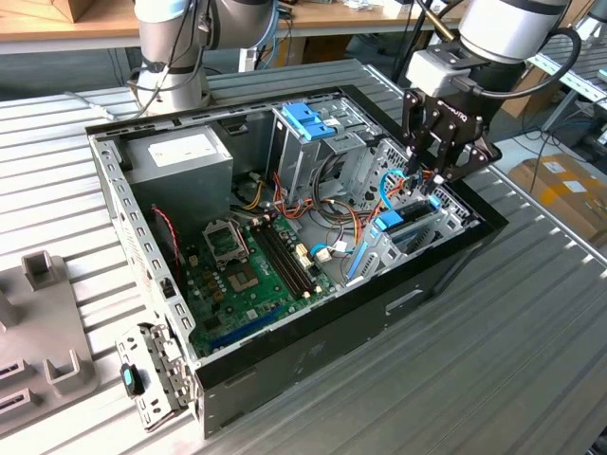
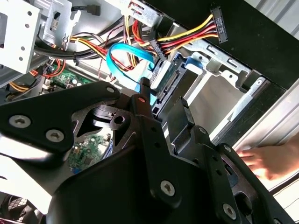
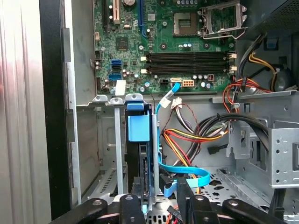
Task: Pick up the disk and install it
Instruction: 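Insert the first disk wire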
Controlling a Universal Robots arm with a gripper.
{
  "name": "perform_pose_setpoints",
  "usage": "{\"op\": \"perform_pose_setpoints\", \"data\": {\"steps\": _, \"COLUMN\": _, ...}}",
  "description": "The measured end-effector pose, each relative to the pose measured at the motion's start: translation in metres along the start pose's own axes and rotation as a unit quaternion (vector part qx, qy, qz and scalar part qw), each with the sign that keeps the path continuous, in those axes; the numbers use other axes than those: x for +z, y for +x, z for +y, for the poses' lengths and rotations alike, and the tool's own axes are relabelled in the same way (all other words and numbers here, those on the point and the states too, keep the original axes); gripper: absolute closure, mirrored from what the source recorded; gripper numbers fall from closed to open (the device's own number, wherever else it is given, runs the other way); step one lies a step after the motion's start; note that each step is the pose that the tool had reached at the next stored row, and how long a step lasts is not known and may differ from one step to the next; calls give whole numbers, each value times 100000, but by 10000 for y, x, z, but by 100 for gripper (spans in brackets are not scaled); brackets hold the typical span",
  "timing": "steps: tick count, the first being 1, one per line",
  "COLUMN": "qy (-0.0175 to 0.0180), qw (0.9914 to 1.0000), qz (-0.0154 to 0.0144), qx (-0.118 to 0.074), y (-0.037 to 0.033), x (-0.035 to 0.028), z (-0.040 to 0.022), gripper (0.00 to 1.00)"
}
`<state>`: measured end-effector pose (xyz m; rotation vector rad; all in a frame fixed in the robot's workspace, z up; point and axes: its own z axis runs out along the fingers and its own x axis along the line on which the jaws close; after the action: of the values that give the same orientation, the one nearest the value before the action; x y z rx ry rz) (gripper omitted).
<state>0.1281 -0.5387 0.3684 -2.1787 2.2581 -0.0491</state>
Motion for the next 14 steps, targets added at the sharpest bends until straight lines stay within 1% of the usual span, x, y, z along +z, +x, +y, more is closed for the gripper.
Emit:
{"op": "perform_pose_setpoints", "data": {"steps": 2, "qy": 0, "qw": 100000, "qz": 8, "qx": -3, "y": 5, "x": 11, "z": 0, "gripper": 58}}
{"op": "perform_pose_setpoints", "data": {"steps": 9, "qy": 0, "qw": 100000, "qz": 8, "qx": -1, "y": 5, "x": 15, "z": 1, "gripper": 58}}
{"op": "perform_pose_setpoints", "data": {"steps": 10, "qy": -1, "qw": 100000, "qz": 8, "qx": 0, "y": 5, "x": 15, "z": 1, "gripper": 59}}
{"op": "perform_pose_setpoints", "data": {"steps": 11, "qy": -1, "qw": 100000, "qz": 6, "qx": 1, "y": 5, "x": 16, "z": 1, "gripper": 65}}
{"op": "perform_pose_setpoints", "data": {"steps": 13, "qy": 1, "qw": 100000, "qz": 5, "qx": -1, "y": 5, "x": 16, "z": 1, "gripper": 65}}
{"op": "perform_pose_setpoints", "data": {"steps": 14, "qy": -1, "qw": 100000, "qz": 7, "qx": -1, "y": 5, "x": 17, "z": 1, "gripper": 78}}
